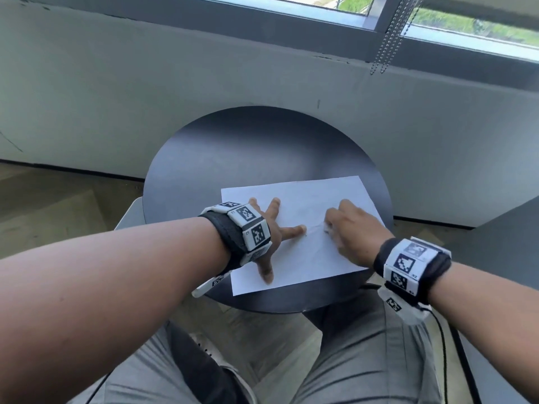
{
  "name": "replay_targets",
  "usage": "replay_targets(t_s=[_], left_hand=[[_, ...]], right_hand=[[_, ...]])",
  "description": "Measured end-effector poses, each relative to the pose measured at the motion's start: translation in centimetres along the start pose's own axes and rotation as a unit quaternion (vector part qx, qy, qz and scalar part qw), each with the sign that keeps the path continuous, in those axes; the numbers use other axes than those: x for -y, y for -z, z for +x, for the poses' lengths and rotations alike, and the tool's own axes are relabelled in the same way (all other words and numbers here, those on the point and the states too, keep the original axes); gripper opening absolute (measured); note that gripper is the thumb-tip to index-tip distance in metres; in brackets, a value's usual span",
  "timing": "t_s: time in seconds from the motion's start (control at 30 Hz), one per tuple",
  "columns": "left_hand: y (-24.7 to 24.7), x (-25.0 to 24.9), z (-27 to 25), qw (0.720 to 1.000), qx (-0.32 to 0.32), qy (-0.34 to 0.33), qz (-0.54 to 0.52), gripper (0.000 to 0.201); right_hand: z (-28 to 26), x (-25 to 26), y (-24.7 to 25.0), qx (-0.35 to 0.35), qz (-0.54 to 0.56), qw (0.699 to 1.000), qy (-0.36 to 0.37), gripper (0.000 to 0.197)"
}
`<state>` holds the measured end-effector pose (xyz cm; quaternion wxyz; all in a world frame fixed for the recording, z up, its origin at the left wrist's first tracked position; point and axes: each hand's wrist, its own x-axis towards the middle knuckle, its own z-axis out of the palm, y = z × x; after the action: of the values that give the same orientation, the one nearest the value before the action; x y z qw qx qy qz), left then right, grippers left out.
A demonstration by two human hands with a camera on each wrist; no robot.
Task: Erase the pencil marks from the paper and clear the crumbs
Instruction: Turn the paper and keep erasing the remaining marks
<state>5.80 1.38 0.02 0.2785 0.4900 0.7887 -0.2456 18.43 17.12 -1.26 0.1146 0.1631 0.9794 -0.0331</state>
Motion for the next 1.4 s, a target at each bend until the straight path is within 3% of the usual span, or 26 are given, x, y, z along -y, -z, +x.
replay_targets(t_s=[0.1, 0.13, 0.3, 0.47, 0.53, 0.63, 0.73, 0.87, 1.07, 1.17, 1.27, 1.33, 1.4], left_hand=[[-0.1, 0.1, 0.0, 1.000, 0.002, 0.000, -0.002, 0.126], [-0.1, 0.1, 0.0, 1.000, 0.001, -0.003, -0.002, 0.126], [0.0, 0.2, -0.4, 1.000, 0.002, -0.006, -0.006, 0.125], [-0.3, 0.9, -0.6, 1.000, -0.001, -0.014, 0.001, 0.127], [-0.5, 1.2, -0.7, 1.000, -0.005, -0.020, 0.007, 0.126], [-1.0, 1.7, -0.6, 1.000, -0.011, -0.029, 0.003, 0.125], [-1.9, 2.7, -0.6, 0.998, -0.033, -0.044, -0.004, 0.121], [-3.9, 5.4, -2.5, 0.995, -0.070, -0.059, -0.037, 0.089], [-8.4, 10.2, -5.3, 0.977, -0.164, 0.042, -0.133, 0.068], [-10.3, 12.1, -6.4, 0.942, -0.225, 0.139, -0.207, 0.062], [-11.4, 13.1, -7.9, 0.869, -0.254, 0.246, -0.347, 0.054], [-11.9, 13.0, -8.6, 0.821, -0.218, 0.287, -0.443, 0.050], [-12.8, 12.5, -8.5, 0.745, -0.142, 0.267, -0.595, 0.049]], right_hand=[[-1.3, 2.8, -0.8, 0.052, -0.004, 0.994, 0.098, 0.013], [-1.2, 2.9, -0.6, 0.051, -0.006, 0.994, 0.099, 0.013], [3.3, -1.2, 0.7, -0.003, -0.005, 0.999, -0.041, 0.017], [1.0, 2.4, -0.5, 0.038, -0.022, 0.995, 0.091, 0.011], [1.8, 1.2, -0.4, 0.026, -0.028, 0.997, 0.066, 0.013], [4.9, -2.2, 0.4, 0.004, -0.016, 0.999, -0.033, 0.014], [7.3, -4.1, 2.2, 0.001, 0.019, 0.998, -0.066, 0.017], [10.0, -5.4, 4.2, -0.047, 0.069, 0.990, -0.113, 0.011], [12.7, -5.1, 4.7, -0.061, 0.113, 0.980, -0.152, 0.009], [11.5, -2.8, 4.3, -0.087, 0.075, 0.986, -0.118, 0.012], [8.7, 1.3, 3.5, -0.001, 0.039, 0.999, -0.029, 0.021], [6.6, 3.9, 2.9, 0.058, 0.083, 0.995, -0.025, 0.028], [5.2, 6.4, 2.4, 0.076, 0.128, 0.989, -0.024, 0.031]])
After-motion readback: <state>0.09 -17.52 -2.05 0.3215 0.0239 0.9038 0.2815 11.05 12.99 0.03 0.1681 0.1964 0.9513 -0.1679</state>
